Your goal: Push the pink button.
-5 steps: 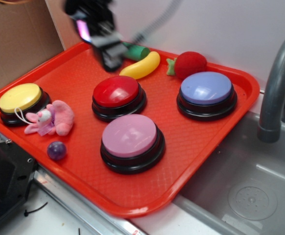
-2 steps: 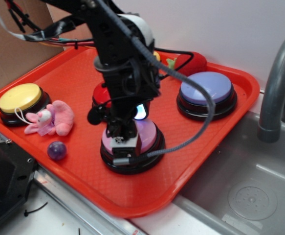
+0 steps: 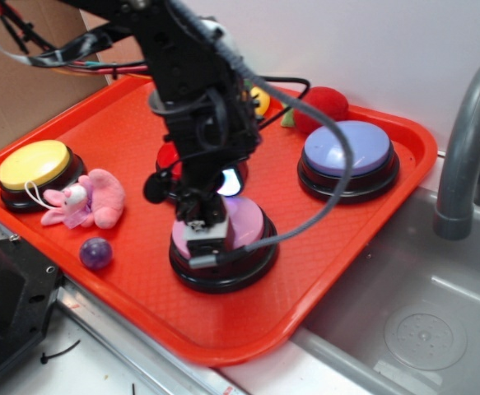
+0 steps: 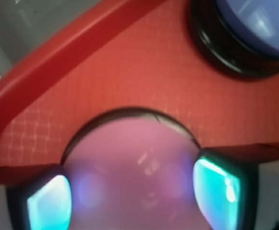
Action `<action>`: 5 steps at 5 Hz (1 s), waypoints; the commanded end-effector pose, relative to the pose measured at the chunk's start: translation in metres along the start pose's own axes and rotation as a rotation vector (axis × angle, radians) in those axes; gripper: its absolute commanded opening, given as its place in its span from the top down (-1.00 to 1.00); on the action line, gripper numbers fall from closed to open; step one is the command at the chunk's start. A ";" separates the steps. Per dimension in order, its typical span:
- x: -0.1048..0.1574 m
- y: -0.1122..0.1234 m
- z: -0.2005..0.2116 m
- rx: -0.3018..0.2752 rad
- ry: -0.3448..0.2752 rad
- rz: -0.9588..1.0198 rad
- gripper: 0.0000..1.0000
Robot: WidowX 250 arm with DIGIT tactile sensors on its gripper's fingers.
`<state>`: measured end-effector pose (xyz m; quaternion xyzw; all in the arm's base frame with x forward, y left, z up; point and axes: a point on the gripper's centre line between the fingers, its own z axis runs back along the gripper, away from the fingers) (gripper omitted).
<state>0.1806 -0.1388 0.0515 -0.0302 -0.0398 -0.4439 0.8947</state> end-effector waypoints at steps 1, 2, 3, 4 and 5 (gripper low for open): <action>0.008 -0.016 0.052 0.070 -0.010 0.007 -1.00; 0.000 -0.013 0.075 0.048 0.014 0.083 -1.00; 0.000 -0.011 0.088 0.030 0.058 0.136 -1.00; -0.004 -0.010 0.100 -0.020 0.061 0.176 -1.00; -0.006 -0.009 0.108 0.001 0.083 0.200 -1.00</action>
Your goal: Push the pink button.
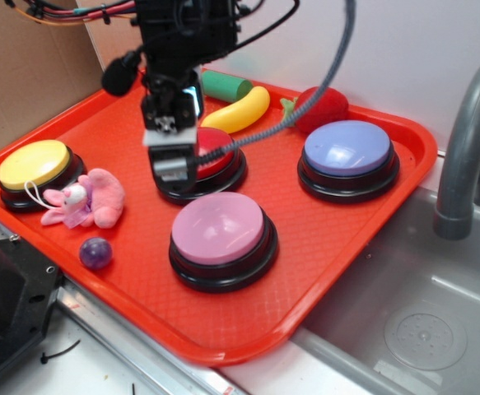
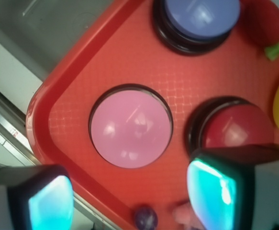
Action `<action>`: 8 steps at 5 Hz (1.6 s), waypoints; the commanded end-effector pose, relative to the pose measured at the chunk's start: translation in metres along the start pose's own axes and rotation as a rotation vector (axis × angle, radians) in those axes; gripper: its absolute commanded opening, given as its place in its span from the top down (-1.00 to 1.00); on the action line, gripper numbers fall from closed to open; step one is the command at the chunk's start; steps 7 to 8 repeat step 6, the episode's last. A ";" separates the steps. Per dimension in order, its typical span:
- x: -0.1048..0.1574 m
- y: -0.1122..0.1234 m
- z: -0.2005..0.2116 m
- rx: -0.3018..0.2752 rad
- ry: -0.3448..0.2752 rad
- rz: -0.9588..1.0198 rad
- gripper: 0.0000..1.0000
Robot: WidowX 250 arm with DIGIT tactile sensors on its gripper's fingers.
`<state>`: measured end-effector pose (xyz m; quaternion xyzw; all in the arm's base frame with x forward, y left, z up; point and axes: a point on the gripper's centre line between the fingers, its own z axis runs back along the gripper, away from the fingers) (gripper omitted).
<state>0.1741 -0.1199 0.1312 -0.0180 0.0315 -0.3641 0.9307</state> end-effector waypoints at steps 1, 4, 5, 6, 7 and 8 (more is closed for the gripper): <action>-0.004 -0.013 0.033 0.025 -0.071 0.049 -1.00; -0.031 0.000 0.061 0.068 -0.113 0.198 -1.00; -0.037 0.001 0.067 0.091 -0.127 0.242 -1.00; -0.045 0.001 0.071 0.101 -0.144 0.298 -1.00; -0.045 0.001 0.071 0.101 -0.144 0.298 -1.00; -0.045 0.001 0.071 0.101 -0.144 0.298 -1.00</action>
